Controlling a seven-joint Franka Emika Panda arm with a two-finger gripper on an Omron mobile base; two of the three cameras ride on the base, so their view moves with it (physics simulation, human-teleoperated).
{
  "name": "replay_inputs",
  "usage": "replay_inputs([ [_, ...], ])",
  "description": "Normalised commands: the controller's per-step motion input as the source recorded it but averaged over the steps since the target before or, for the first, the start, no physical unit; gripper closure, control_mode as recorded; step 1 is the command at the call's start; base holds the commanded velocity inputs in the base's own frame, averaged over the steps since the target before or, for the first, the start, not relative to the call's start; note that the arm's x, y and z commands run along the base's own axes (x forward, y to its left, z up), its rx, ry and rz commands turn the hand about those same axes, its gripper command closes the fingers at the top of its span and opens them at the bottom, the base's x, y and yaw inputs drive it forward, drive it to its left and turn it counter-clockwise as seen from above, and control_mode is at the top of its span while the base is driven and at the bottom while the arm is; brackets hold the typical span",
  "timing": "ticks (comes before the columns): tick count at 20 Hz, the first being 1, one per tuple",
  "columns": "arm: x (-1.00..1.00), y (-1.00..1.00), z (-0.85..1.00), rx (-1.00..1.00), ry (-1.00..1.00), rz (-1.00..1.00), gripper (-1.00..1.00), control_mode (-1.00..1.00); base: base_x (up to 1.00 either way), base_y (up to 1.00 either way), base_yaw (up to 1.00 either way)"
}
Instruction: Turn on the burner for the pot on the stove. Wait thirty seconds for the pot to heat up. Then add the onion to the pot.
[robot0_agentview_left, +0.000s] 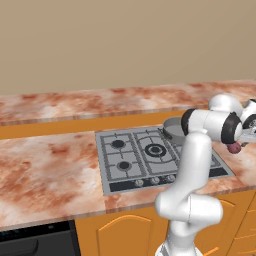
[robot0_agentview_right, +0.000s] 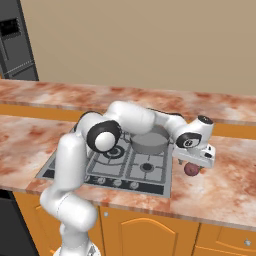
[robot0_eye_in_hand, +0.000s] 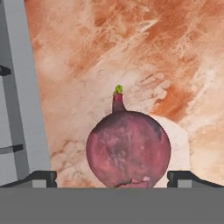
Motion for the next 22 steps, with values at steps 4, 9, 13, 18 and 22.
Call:
replay_inputs([
  [4, 0.07, -0.03, -0.21, 0.0, 0.0, 0.0, -1.0, -1.0, 0.0, 0.0, 0.0],
  [9, 0.0, -0.11, -0.17, -0.01, 0.0, 0.0, -1.0, -1.0, 0.0, 0.0, 0.0],
  [13, 0.0, -0.08, -0.19, -0.01, 0.0, 0.0, -1.0, -1.0, 0.0, 0.0, 0.0],
  [18, 0.0, -0.01, -0.2, 0.0, 0.0, 0.0, -1.0, -1.0, 0.0, 0.0, 0.0],
  [22, 0.0, 0.0, -0.2, 0.0, 0.0, 0.0, 1.0, -1.0, 0.0, 0.0, 0.0],
])
